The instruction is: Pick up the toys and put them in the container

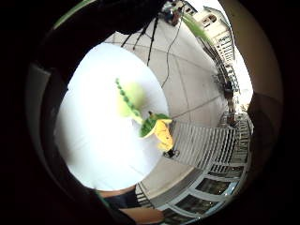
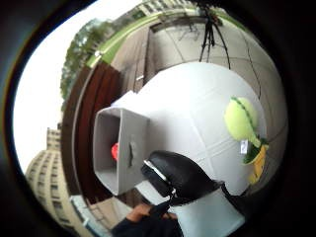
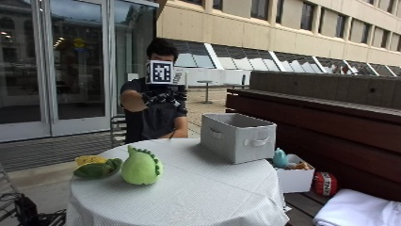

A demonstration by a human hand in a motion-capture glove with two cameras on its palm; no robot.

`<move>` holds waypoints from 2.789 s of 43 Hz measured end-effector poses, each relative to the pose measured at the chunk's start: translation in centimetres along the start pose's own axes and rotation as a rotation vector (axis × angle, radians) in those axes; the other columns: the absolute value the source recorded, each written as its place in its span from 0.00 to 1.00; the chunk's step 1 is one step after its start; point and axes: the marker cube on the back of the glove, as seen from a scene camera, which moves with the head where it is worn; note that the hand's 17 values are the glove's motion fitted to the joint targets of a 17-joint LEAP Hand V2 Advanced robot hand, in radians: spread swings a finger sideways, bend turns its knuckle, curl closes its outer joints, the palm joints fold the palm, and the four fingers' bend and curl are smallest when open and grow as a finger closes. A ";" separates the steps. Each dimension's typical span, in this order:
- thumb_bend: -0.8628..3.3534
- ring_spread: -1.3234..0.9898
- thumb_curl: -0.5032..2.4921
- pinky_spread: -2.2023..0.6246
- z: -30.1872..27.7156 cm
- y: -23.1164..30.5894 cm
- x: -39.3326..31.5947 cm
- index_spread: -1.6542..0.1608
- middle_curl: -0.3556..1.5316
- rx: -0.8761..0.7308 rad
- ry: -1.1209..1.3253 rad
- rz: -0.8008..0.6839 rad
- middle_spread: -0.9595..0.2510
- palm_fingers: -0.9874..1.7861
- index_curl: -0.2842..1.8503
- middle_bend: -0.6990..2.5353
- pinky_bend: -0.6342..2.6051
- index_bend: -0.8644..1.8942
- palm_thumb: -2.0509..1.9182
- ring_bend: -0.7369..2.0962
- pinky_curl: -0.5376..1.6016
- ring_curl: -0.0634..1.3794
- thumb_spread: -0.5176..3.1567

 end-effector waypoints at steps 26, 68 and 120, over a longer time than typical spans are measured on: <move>0.20 0.55 0.28 0.80 16.8 -1.2 8.4 0.73 0.41 -0.238 0.026 0.163 0.74 0.30 0.19 0.27 0.51 0.33 0.53 0.36 0.41 0.24 0.41; 0.27 0.39 0.38 0.61 10.1 -0.8 10.4 0.74 0.47 -0.102 0.014 0.197 0.48 0.79 0.29 0.40 0.45 0.47 0.72 0.61 0.39 0.38 0.29; 0.22 0.37 0.45 0.63 -13.0 7.1 -33.8 0.68 0.52 0.251 0.033 -0.354 0.37 0.71 0.35 0.29 0.47 0.37 0.70 0.58 0.42 0.36 0.34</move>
